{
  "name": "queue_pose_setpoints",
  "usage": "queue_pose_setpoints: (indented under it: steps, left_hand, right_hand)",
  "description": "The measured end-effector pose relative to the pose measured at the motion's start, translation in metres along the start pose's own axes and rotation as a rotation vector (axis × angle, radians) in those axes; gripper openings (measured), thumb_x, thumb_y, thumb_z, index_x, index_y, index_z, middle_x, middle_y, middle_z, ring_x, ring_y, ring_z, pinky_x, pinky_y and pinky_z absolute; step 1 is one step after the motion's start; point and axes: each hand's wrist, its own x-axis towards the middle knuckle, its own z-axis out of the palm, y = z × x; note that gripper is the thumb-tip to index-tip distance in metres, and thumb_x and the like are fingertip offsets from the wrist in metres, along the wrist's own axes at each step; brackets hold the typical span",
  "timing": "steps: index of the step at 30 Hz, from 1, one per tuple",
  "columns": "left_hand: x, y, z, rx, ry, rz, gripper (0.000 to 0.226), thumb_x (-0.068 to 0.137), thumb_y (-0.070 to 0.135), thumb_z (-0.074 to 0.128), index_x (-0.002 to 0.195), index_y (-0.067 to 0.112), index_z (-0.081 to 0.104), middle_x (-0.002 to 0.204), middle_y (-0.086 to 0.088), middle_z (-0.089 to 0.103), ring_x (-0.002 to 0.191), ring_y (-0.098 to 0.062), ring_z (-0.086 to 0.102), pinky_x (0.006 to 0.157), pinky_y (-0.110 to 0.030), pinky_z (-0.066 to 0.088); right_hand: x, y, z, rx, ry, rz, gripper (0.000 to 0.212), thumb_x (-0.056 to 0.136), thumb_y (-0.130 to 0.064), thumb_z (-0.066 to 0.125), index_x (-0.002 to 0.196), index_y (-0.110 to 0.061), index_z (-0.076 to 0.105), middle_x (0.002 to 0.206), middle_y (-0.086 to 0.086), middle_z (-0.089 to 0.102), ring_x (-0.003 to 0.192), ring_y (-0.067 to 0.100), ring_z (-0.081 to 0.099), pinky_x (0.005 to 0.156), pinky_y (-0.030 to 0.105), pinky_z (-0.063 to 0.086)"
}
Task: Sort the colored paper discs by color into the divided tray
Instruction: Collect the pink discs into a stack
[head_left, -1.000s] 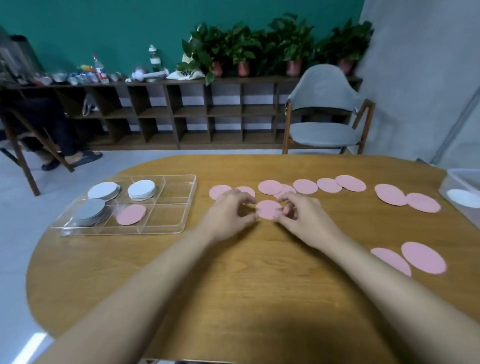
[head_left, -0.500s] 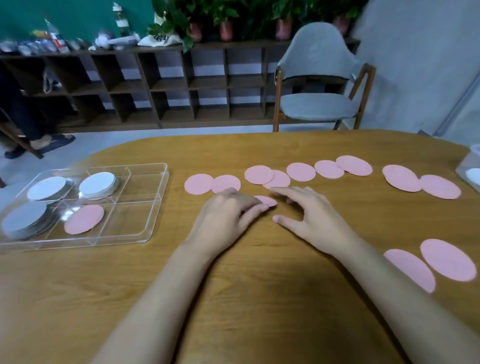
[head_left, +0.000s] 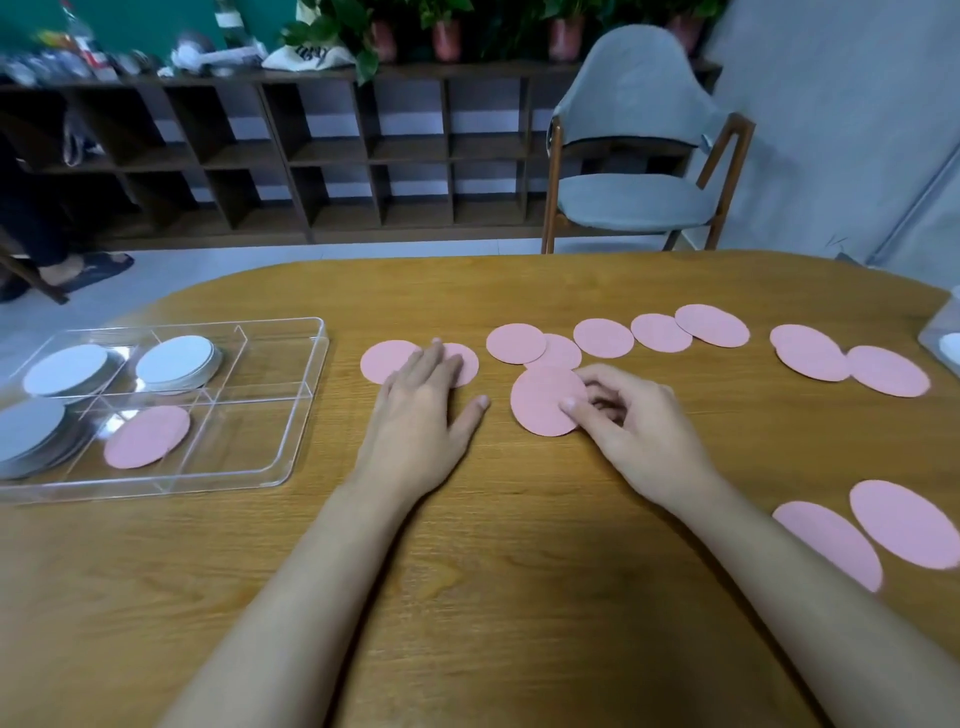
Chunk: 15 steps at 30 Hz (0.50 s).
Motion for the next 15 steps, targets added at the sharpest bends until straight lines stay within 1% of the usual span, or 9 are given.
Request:
queue_pose_setpoints:
  steps: [1,3,5,6,8,9,11,13,15]
  left_hand:
    - [0.0,0.0,0.001,0.002,-0.012,-0.016,0.062,0.098,0.049,0.062,0.15,0.017,0.051,0.165,-0.003,0.038,0.155,-0.021,0.029,0.125,-0.045,0.026]
    - [0.002,0.0,-0.001,-0.073,0.029,-0.028,0.061,0.093,0.048,0.07,0.143,0.015,0.059,0.155,-0.002,0.052,0.148,-0.019,0.041,0.121,-0.042,0.033]
    - [0.003,0.0,-0.004,-0.134,0.094,-0.01,0.051,0.089,0.043,0.077,0.132,0.017,0.069,0.136,0.003,0.068,0.128,-0.017,0.06,0.107,-0.034,0.046]
    - [0.002,0.0,-0.005,-0.139,0.103,0.004,0.045,0.089,0.041,0.077,0.127,0.02,0.072,0.127,0.005,0.073,0.116,-0.016,0.066,0.099,-0.033,0.051]
    - [-0.001,0.001,-0.006,-0.116,0.091,0.048,0.032,0.092,0.038,0.075,0.121,0.023,0.075,0.113,0.009,0.077,0.099,-0.014,0.07,0.087,-0.033,0.054]
    - [-0.002,0.003,-0.007,-0.103,0.085,0.08,0.027,0.095,0.037,0.072,0.118,0.025,0.075,0.11,0.011,0.077,0.096,-0.012,0.07,0.084,-0.033,0.055]
    - [-0.005,0.008,-0.009,-0.118,0.076,0.161,0.021,0.101,0.037,0.062,0.114,0.028,0.076,0.111,0.017,0.076,0.099,-0.006,0.07,0.085,-0.033,0.056]
    - [-0.009,0.012,-0.009,-0.117,0.104,0.236,0.025,0.107,0.037,0.052,0.113,0.031,0.075,0.112,0.022,0.075,0.102,-0.003,0.069,0.085,-0.033,0.056]
    - [-0.011,0.016,-0.009,-0.112,0.158,0.279,0.027,0.108,0.038,0.048,0.111,0.029,0.074,0.104,0.02,0.076,0.09,-0.002,0.068,0.078,-0.03,0.055]
  right_hand:
    - [0.0,0.001,0.0,0.016,0.005,0.01,0.01,0.097,-0.022,0.071,0.107,-0.022,0.072,0.083,-0.001,0.072,0.078,0.02,0.065,0.075,0.034,0.052]
    - [0.0,0.001,0.0,0.047,0.032,0.038,0.013,0.096,-0.019,0.071,0.109,-0.02,0.071,0.077,0.001,0.07,0.068,0.01,0.059,0.069,0.022,0.047]
    - [0.001,0.0,0.0,0.05,0.051,0.059,0.012,0.096,-0.017,0.071,0.108,-0.019,0.072,0.073,0.002,0.066,0.062,0.005,0.052,0.065,0.016,0.042]
    - [0.001,0.0,0.0,0.043,0.058,0.066,0.011,0.096,-0.017,0.071,0.107,-0.019,0.072,0.071,0.001,0.064,0.061,0.004,0.05,0.064,0.015,0.041]
    - [0.001,-0.002,0.0,0.031,0.074,0.073,0.01,0.096,-0.017,0.071,0.105,-0.019,0.072,0.068,0.001,0.061,0.059,0.004,0.048,0.062,0.016,0.039]
    - [0.001,-0.002,0.0,0.03,0.084,0.075,0.01,0.096,-0.017,0.071,0.105,-0.02,0.072,0.068,0.002,0.062,0.058,0.007,0.05,0.062,0.019,0.041]
    - [0.001,-0.002,-0.001,0.028,0.108,0.077,0.011,0.096,-0.018,0.071,0.106,-0.021,0.072,0.071,0.005,0.065,0.063,0.019,0.058,0.066,0.03,0.046]
    - [0.001,-0.002,-0.001,0.031,0.132,0.084,0.01,0.096,-0.018,0.071,0.105,-0.022,0.072,0.073,0.006,0.067,0.07,0.028,0.064,0.07,0.037,0.049]
    - [0.002,0.0,-0.001,0.035,0.153,0.093,0.011,0.096,-0.018,0.07,0.106,-0.022,0.072,0.071,0.001,0.068,0.071,0.025,0.065,0.071,0.037,0.051]
